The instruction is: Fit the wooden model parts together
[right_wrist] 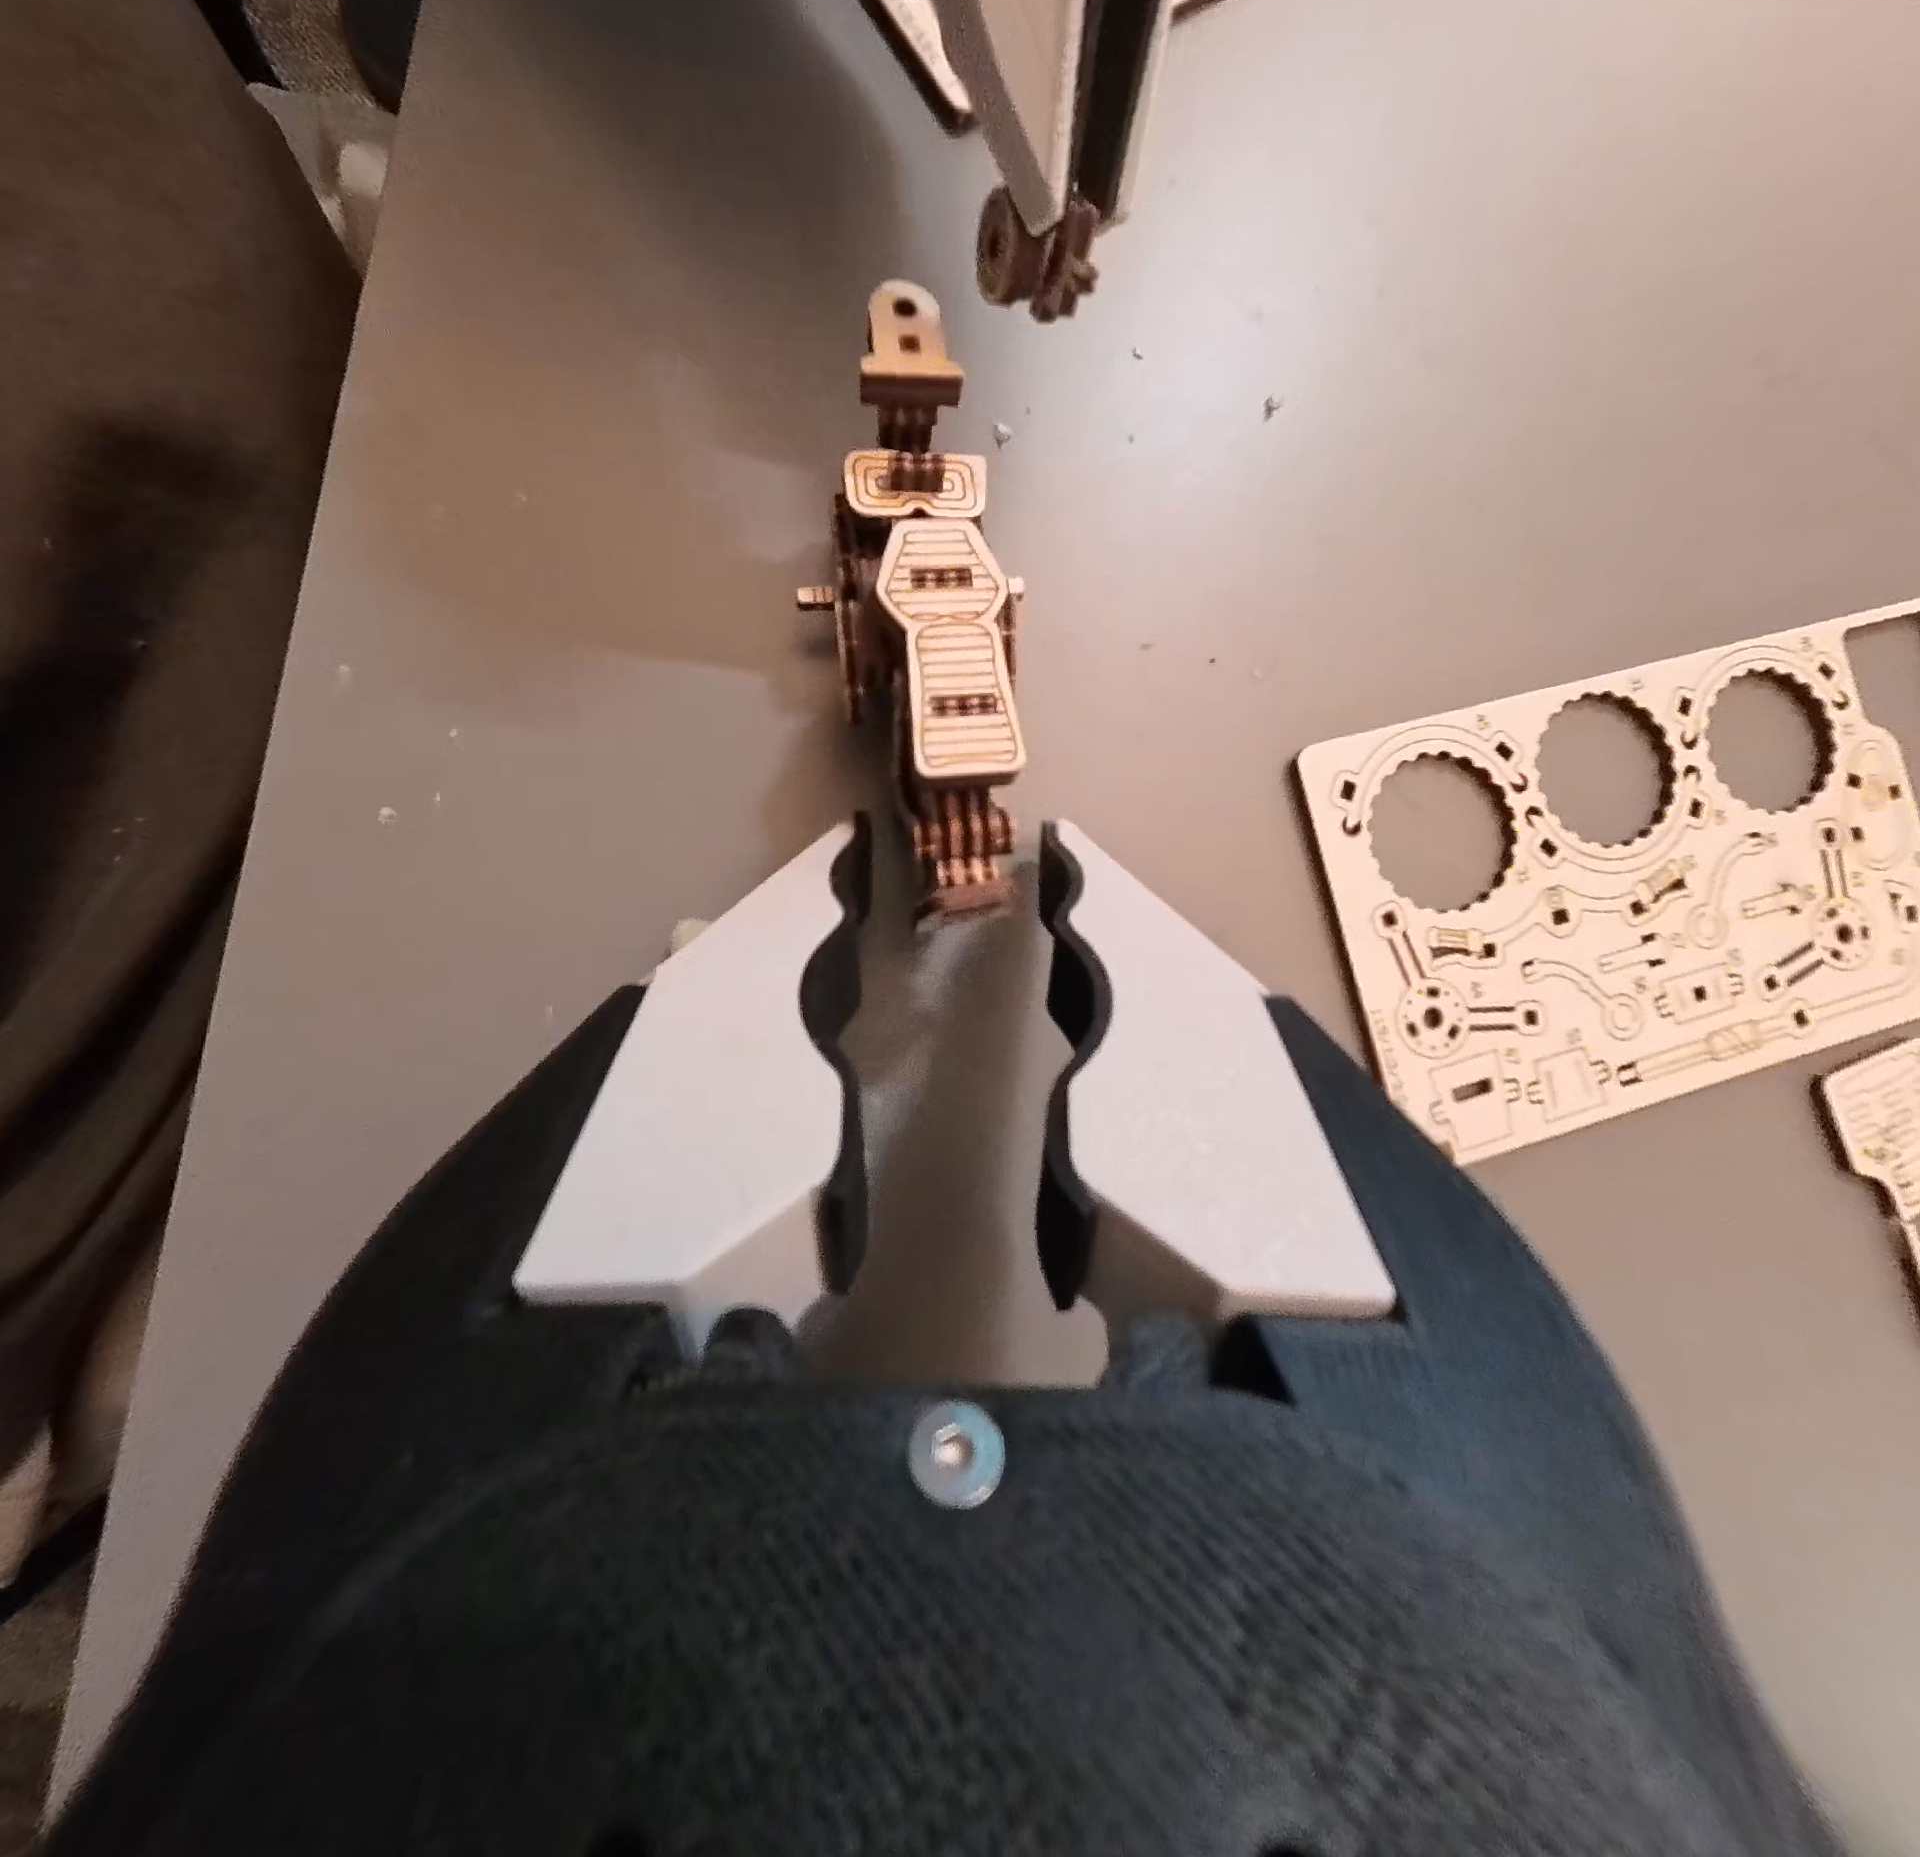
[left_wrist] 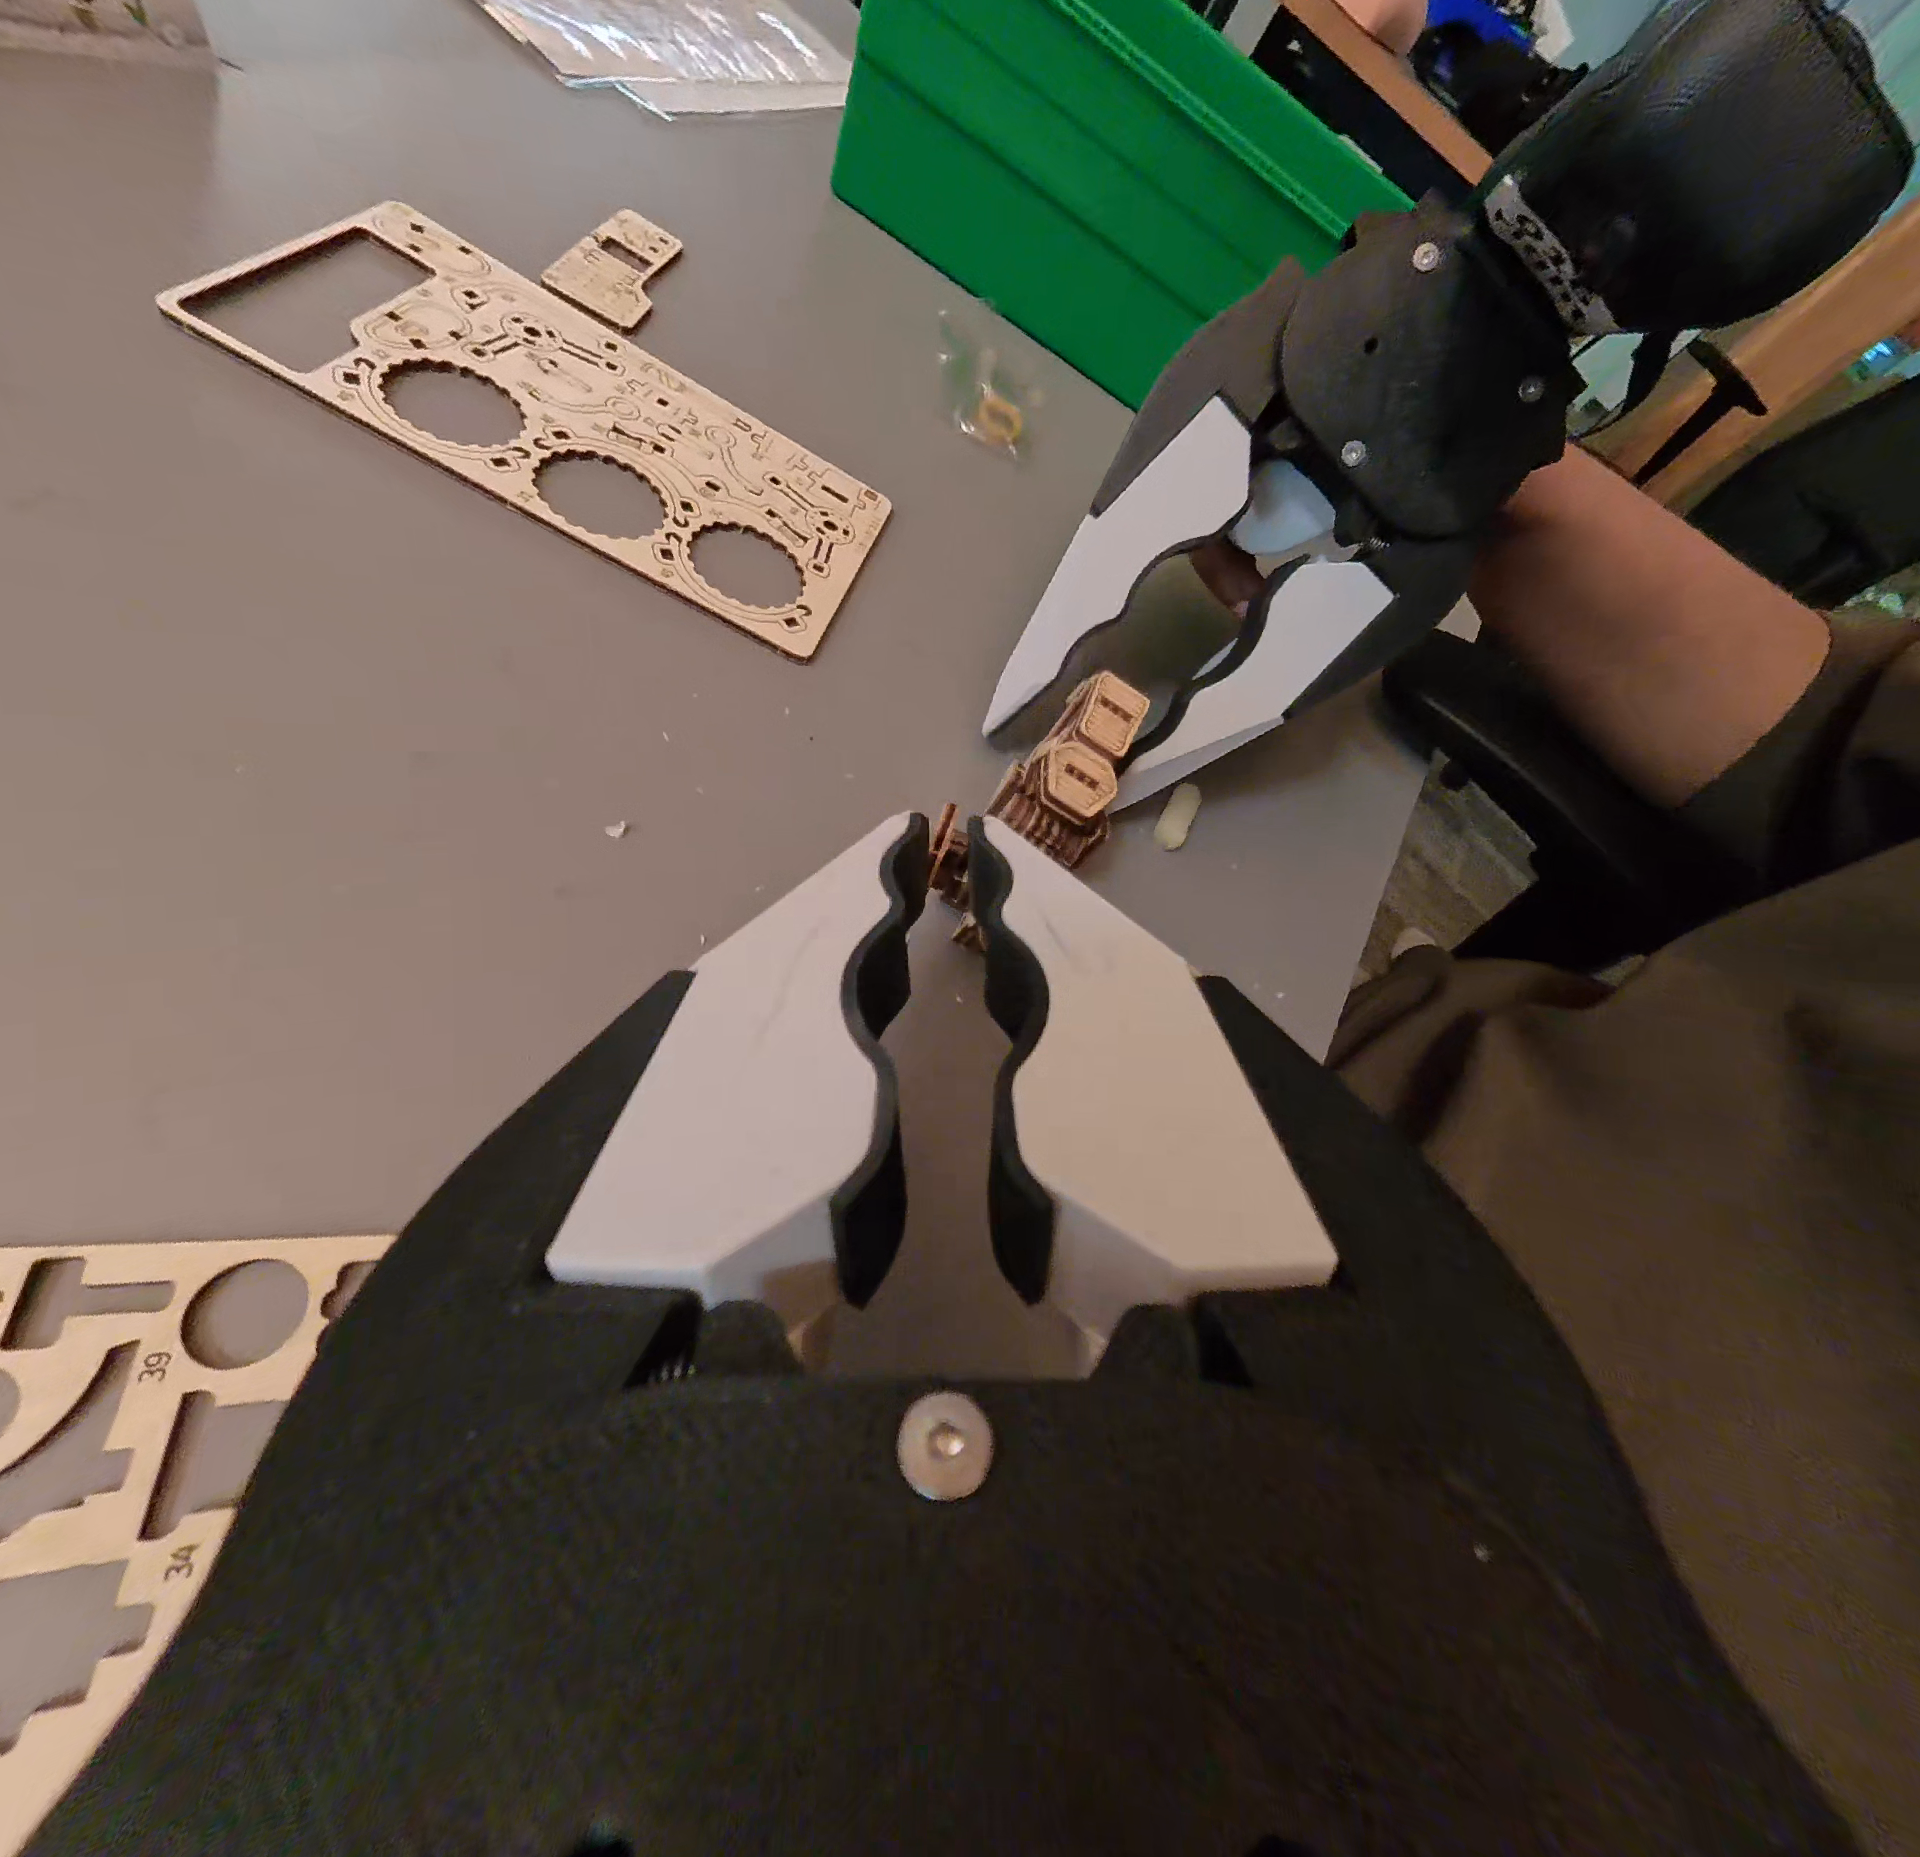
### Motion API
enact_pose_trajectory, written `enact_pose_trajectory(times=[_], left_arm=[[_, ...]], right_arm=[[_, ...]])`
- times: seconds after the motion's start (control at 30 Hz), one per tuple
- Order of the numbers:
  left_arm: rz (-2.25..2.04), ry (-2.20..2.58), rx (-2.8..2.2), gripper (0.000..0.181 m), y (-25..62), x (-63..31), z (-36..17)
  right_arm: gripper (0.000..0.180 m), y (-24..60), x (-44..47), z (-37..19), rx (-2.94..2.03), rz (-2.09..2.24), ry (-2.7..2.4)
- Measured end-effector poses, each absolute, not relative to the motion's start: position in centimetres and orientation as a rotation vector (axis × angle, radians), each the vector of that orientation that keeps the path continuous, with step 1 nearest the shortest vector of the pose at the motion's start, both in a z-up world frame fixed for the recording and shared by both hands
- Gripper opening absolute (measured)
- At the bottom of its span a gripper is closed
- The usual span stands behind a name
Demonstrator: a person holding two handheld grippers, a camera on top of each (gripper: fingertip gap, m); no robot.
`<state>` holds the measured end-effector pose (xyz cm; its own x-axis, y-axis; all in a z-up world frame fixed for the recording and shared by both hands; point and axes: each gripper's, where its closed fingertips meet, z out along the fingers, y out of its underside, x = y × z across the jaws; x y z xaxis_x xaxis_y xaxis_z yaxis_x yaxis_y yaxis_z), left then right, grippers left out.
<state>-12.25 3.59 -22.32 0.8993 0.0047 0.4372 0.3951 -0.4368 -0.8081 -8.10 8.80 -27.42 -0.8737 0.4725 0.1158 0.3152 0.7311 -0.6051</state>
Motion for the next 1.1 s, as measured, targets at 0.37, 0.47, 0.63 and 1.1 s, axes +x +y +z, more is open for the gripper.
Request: enact_pose_trajectory(times=[0.37, 0.47, 0.63, 1.1], left_arm=[[-0.487, -0.34, -1.873, 0.005, 4.0, -13.5, -21.0], [-0.629, -0.344, -1.707, 0.005, 3.7, -13.1, -18.2], [-0.679, -0.397, -1.523, 0.005, 3.2, -13.9, -15.4], [-0.632, -0.281, -1.392, 0.004, 6.2, -7.6, -12.5]], right_arm=[[0.038, 10.3, -7.6, -25.0, -0.715, 1.013, -2.501], [0.036, 10.5, -8.9, -21.5, -0.857, 1.2, -2.294], [0.032, 8.6, -9.6, -14.3, -1.041, 1.695, -1.927], [0.039, 5.3, -8.0, -14.7, -0.959, 1.758, -1.877]])
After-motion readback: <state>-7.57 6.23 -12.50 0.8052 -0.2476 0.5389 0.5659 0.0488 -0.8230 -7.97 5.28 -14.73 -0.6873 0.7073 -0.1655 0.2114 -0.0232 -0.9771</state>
